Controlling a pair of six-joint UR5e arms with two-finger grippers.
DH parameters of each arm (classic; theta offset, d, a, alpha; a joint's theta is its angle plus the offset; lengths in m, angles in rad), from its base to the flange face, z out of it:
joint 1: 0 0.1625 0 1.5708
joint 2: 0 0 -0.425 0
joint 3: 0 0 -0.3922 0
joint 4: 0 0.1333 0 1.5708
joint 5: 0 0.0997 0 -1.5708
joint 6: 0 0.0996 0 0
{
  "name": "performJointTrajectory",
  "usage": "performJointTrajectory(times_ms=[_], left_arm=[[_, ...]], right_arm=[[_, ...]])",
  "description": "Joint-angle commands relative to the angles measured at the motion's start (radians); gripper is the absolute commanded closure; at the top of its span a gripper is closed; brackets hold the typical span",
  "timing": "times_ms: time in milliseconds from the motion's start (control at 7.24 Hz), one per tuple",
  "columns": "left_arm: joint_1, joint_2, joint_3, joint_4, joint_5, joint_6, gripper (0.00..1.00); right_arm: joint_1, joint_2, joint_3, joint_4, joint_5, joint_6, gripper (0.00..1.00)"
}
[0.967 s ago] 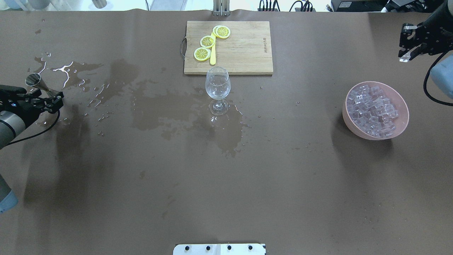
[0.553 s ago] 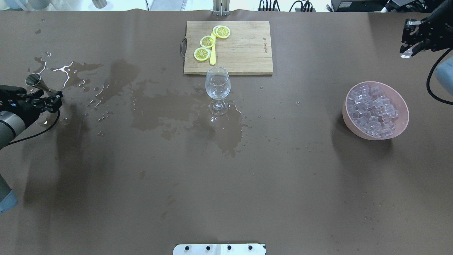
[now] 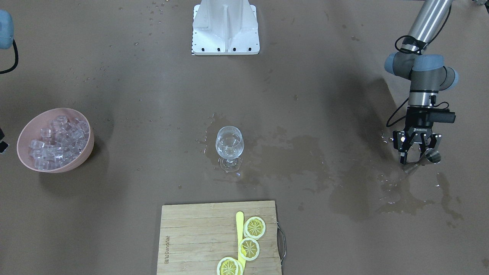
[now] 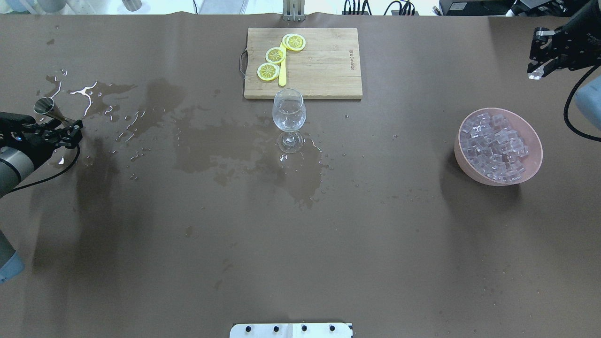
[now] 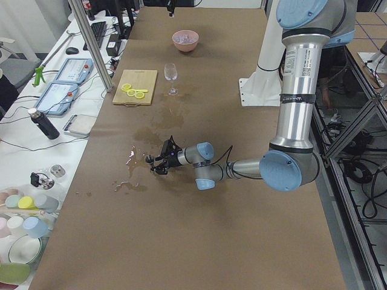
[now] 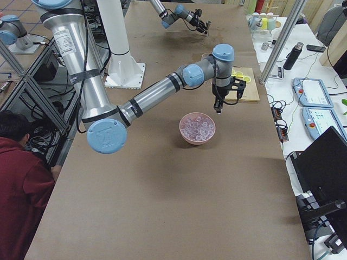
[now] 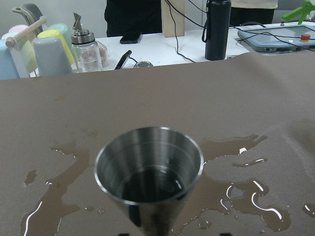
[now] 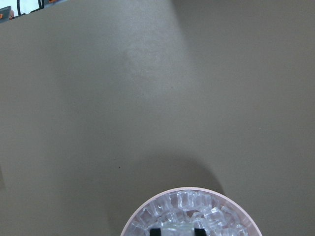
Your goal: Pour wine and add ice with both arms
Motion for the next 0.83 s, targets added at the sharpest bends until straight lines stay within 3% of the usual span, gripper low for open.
performJointTrajectory(times_ms=[0, 691], left_arm=[[0.000, -0.001, 0.000, -0.015, 0.001, 0.000, 0.37], [-0.003, -0.001, 0.001, -0.022, 0.029, -0.002, 0.37]], right_arm=[[0.019, -0.001, -0.001, -0.001, 0.011, -0.001, 0.77], [0.036, 0.004, -0.002, -0.006, 0.029, -0.001, 0.77]])
